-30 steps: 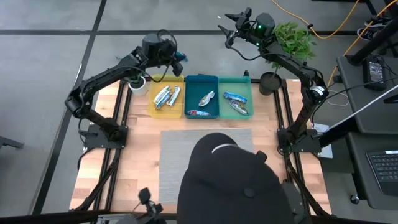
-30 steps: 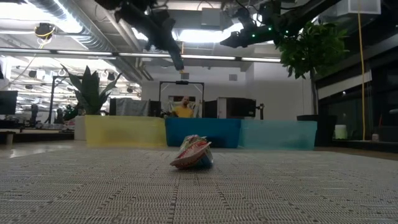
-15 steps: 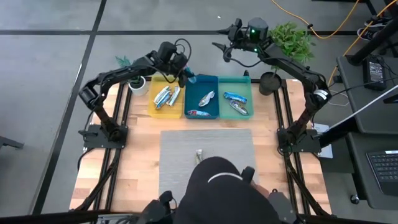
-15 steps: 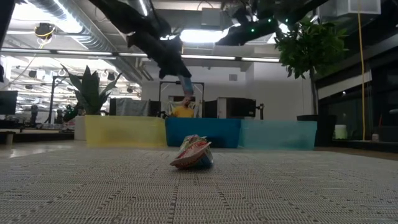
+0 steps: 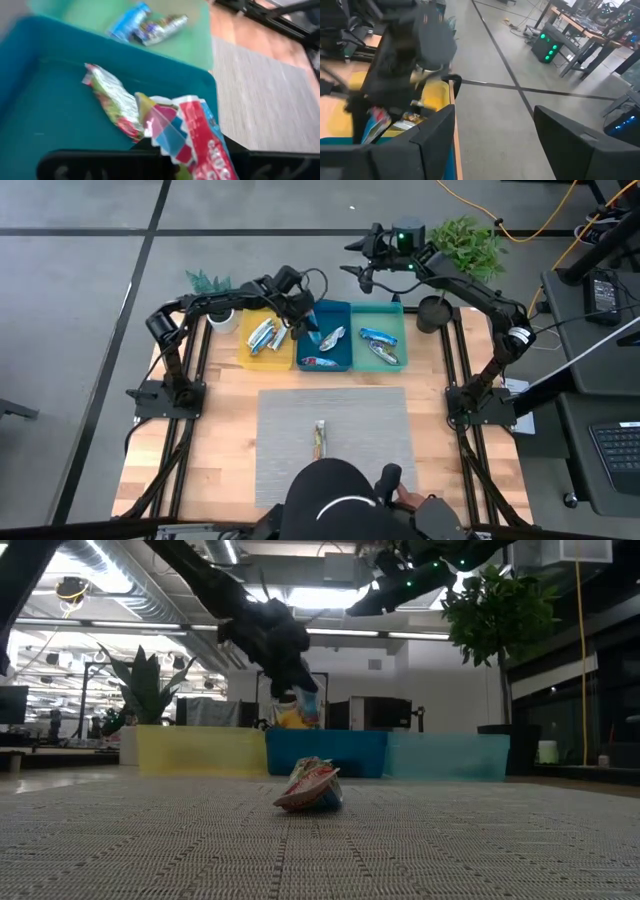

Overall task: Pick and place Granola Bars by type
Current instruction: Put the red granola bar into the blue bin

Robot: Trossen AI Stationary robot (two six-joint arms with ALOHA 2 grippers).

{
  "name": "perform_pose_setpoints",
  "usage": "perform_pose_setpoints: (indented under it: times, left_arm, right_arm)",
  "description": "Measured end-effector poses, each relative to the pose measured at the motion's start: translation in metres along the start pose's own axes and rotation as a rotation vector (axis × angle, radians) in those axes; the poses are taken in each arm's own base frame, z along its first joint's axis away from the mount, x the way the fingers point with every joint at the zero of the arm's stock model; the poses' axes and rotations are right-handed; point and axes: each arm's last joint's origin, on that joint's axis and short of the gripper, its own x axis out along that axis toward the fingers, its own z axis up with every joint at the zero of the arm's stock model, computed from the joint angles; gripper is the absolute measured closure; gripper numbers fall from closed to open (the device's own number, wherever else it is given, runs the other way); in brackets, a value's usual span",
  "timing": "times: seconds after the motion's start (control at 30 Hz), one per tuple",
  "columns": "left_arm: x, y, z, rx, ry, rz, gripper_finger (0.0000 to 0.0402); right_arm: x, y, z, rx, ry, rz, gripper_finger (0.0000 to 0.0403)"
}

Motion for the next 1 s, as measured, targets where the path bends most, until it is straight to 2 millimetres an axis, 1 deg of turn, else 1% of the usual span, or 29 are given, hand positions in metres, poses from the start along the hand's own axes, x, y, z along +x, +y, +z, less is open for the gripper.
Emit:
perform_pose_setpoints:
  times: [0.1,0.27,0.43,0.53,0.63,0.77,0.9,1.0]
  left_arm:
    - [0.015,-0.001,-0.006,-0.009,0.035,-0.036,0.0382]
    - [0.031,0.002,-0.014,-0.046,0.074,-0.047,0.0373]
    - [0.034,0.005,-0.016,-0.091,0.088,-0.024,0.0353]
    - [0.033,0.006,-0.016,-0.098,0.092,0.018,0.0331]
    - [0.028,0.003,-0.012,-0.091,0.078,0.037,0.0299]
    - [0.018,0.001,-0.006,-0.084,0.060,0.094,0.0243]
    - [-0.004,-0.008,0.019,-0.029,0.001,0.145,0.0193]
    - [-0.026,-0.020,0.042,0.065,-0.050,0.201,0.0168]
  right_arm:
    - [0.001,0.001,0.001,-0.004,-0.007,0.002,0.0131]
    - [0.001,0.003,0.003,-0.007,-0.013,0.007,0.0131]
    - [0.001,0.004,0.003,-0.008,-0.033,0.042,0.0131]
    - [0.001,0.004,0.003,-0.008,-0.033,0.041,0.0131]
    - [0.001,0.003,0.003,-0.012,-0.034,0.041,0.0131]
    - [0.001,0.003,0.004,-0.015,-0.040,0.037,0.0131]
    - [0.001,0.003,0.004,-0.016,-0.041,0.037,0.0131]
    - [0.001,0.003,0.005,-0.020,-0.048,0.033,0.0131]
